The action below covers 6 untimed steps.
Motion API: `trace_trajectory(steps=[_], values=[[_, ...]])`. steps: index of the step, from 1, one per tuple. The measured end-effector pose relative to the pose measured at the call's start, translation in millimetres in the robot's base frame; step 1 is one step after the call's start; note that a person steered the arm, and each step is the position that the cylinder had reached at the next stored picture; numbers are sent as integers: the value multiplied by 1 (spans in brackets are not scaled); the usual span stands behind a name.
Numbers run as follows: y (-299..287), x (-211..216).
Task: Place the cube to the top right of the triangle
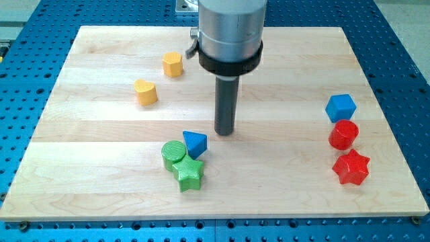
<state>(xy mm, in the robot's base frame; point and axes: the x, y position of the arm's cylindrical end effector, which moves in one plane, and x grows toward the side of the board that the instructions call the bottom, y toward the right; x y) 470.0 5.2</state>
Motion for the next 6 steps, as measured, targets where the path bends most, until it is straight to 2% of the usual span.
trace_trajectory(steps=[1,2,3,4,5,6], values=[[-28,66],[-10,65],[77,-18],[138,-91],[264,-110],[289,-68]])
